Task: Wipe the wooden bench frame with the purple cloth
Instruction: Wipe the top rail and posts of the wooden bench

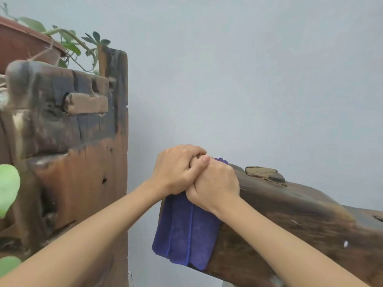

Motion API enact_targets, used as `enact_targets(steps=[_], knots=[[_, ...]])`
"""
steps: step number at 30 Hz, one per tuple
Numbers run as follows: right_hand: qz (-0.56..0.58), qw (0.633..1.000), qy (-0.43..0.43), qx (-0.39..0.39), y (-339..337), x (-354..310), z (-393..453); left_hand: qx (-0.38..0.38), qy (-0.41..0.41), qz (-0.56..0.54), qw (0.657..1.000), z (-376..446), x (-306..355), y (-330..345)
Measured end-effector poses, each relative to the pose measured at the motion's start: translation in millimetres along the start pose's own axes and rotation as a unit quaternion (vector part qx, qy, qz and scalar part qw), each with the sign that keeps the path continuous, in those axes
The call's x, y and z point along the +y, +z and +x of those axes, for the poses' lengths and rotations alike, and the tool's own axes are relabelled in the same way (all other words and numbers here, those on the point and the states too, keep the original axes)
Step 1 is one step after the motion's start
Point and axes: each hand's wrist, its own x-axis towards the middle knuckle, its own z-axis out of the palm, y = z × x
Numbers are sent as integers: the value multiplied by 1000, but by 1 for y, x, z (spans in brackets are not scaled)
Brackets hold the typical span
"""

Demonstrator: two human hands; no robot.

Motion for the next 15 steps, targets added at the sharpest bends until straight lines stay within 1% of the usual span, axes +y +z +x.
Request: enact_targets(steps=[4, 6, 9, 10, 11, 13, 14, 15], knots=[[34, 998, -56, -12, 0, 9, -1, 7, 14, -28, 999, -4, -11, -2], [26, 997, -70, -13, 0, 11, 0, 19, 13, -31, 999, -4, -9, -1], [-29, 998, -47, -5, 3, 14, -5, 27, 9, -64, 998, -7, -11, 3], [-45, 998, -33, 5, 5, 15, -7, 25, 2, -110, 994, -8, -15, 6], [-52, 998, -20, 18, 8, 17, -12, 29, -16, -185, 982, -10, -21, 9], [-58, 997, -1, 59, 14, 24, -23, 49, -88, -348, 932, -17, -32, 14], [-60, 995, 4, 84, 18, 29, -30, 53, -127, -401, 906, -23, -37, 18], [-64, 992, 7, 107, 22, 34, -38, 47, -164, -431, 886, -30, -42, 23]])
